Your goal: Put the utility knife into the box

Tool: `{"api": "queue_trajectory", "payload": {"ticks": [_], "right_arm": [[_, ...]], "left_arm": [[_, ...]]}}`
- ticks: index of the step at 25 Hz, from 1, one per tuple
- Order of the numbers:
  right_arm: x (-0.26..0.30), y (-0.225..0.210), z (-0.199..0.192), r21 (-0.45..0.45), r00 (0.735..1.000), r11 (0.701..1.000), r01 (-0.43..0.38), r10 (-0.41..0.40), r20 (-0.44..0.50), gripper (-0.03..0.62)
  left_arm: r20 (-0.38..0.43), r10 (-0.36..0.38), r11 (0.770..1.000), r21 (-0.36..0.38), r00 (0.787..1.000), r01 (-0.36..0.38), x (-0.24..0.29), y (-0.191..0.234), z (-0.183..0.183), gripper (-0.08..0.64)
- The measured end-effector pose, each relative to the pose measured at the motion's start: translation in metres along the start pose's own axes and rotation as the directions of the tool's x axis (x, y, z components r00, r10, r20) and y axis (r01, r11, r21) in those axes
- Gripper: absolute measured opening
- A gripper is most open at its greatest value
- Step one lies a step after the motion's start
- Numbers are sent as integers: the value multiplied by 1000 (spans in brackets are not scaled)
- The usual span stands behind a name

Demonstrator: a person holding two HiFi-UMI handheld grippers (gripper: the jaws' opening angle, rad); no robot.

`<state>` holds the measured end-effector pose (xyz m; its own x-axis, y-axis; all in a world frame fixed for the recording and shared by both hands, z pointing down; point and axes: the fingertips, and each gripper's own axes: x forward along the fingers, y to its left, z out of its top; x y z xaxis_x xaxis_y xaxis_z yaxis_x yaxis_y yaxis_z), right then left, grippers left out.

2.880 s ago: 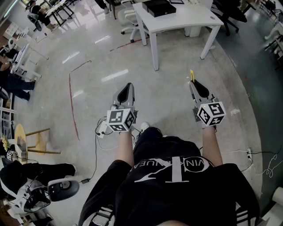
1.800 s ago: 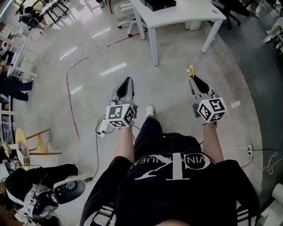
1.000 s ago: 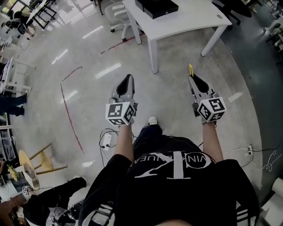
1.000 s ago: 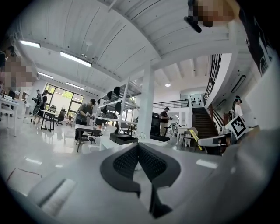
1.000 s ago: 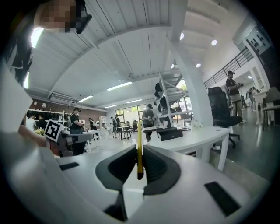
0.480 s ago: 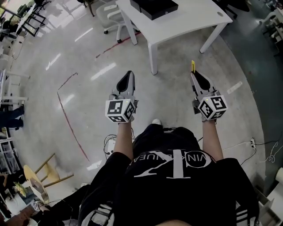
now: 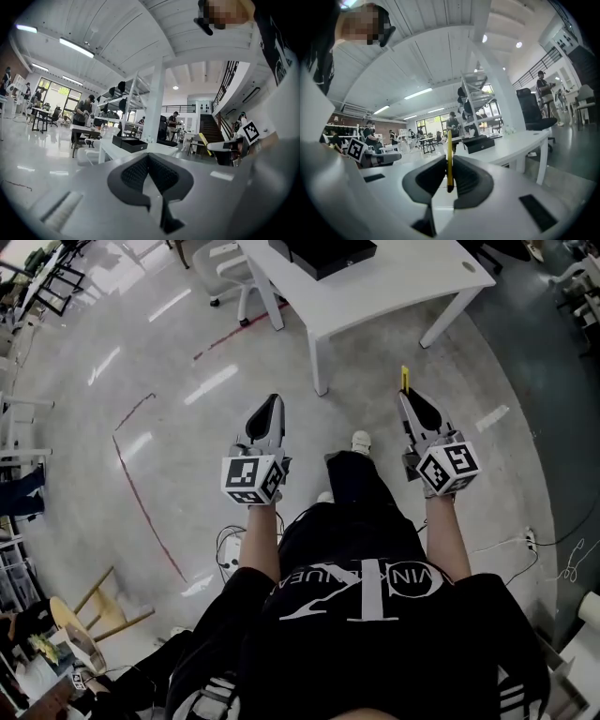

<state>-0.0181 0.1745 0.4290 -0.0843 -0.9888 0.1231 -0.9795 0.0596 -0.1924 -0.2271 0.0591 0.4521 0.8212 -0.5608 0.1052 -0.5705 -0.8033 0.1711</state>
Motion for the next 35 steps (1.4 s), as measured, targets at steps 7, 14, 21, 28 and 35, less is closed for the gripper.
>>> {"api": "queue_trajectory", "payload": {"ticks": [7,14,21,28,35], "right_arm": [[68,-39,29,10,999,999,-44,43,32,54],[119,-89,57,-30,997,997,-72,73,17,54],[149,-133,62,-17,995,995,-96,96,-8,54],[172,-163,65,-10,990,990,-141,141,-22,54],[188,-186,73,-2,983,983,-185,185,-17,54]], "left_arm": [[38,88,996,24,995,-89,43,42,35,11],[62,124,992,27,990,-126,108,57,59,11],[37,154,988,22,987,-155,152,59,59,11],[27,180,983,32,983,-181,192,58,63,11],[15,186,981,44,982,-186,221,46,66,11]]}}
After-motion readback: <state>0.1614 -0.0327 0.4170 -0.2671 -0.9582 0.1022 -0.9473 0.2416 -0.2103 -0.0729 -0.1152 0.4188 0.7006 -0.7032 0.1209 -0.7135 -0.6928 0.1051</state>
